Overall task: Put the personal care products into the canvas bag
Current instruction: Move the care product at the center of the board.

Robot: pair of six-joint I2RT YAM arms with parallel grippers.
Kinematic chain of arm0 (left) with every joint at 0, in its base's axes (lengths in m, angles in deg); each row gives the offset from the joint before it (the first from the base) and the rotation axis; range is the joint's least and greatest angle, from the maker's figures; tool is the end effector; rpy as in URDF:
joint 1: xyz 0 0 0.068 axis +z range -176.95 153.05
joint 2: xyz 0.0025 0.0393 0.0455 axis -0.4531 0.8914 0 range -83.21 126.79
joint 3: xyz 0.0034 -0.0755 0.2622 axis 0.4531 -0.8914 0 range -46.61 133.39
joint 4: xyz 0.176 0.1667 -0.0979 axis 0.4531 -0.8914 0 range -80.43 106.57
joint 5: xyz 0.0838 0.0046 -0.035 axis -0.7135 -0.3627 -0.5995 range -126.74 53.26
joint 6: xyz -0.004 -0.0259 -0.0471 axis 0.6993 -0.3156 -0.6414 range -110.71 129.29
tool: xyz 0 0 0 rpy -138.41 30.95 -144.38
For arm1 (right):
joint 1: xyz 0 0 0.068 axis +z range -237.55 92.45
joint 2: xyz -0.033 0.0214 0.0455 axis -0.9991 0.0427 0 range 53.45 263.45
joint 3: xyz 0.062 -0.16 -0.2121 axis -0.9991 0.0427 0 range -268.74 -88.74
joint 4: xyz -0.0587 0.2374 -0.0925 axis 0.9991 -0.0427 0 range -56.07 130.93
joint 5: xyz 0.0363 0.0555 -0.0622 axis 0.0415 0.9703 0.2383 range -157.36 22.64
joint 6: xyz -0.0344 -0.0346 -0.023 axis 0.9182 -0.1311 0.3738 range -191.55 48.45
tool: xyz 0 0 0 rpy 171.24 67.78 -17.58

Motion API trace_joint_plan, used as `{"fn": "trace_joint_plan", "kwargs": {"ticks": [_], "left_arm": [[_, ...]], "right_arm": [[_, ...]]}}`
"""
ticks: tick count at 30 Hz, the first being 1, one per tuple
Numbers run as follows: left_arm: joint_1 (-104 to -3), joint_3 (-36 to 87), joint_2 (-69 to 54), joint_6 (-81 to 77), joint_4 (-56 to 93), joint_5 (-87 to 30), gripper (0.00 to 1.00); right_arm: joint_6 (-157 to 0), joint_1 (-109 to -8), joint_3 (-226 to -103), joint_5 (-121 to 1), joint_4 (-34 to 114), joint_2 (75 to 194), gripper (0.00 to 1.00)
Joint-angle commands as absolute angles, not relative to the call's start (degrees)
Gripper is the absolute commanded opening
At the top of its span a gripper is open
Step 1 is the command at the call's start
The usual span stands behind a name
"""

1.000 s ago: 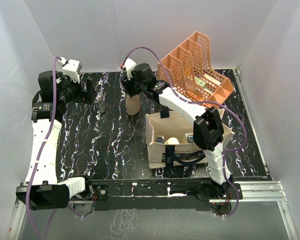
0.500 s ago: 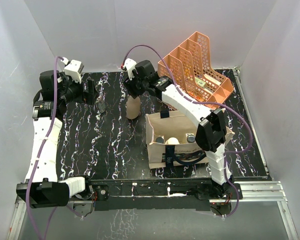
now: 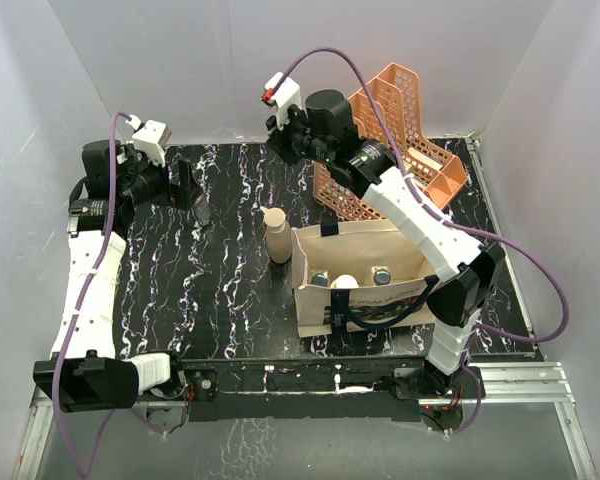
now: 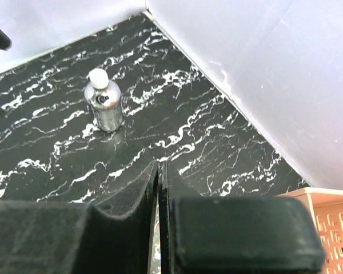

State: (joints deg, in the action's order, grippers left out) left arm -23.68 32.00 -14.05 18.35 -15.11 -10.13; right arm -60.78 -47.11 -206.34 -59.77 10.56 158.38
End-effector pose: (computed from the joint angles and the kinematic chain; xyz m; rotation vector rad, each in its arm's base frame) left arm 0.2564 -0.0013 0.4196 0.3983 1.8865 -0.3104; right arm 0.3151 0.2747 0.4478 -0.9054 1.6760 0.4780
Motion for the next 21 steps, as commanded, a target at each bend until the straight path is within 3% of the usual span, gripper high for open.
{"fn": "trace_joint_plan", "kwargs": {"ticks": [1,5,10,11,16,21], "left_arm": [[-23.45,31.39,-14.97,18.15,-14.24,-7.87,0.96],[-23.52,31.37,-14.74,18.13,-14.15,-7.45,0.96],[-23.57,30.21,-15.28,18.51,-13.44,-7.39,0.96],[-23.52,29.91,-15.43,18.53,-13.29,-7.39,0.96],[-23.52,28.66,-16.45,19.29,-13.19,-8.03,0.96],[-23.52,28.45,-16.89,19.46,-13.31,-8.09,0.96]], "right_arm": [[-60.39,-47.17,-203.41,-57.59,13.58,157.47,0.08],[-60.16,-47.12,-200.45,-57.26,14.27,156.41,0.1],[-59.43,-46.89,-196.09,-53.56,13.03,154.52,0.45],[-59.42,-46.68,-195.4,-53.38,12.2,154.41,0.6],[-58.69,-43.47,-191.54,-57.73,9.41,153.83,0.91],[-58.96,-42.2,-190.0,-62.38,7.93,153.83,0.98]]}}
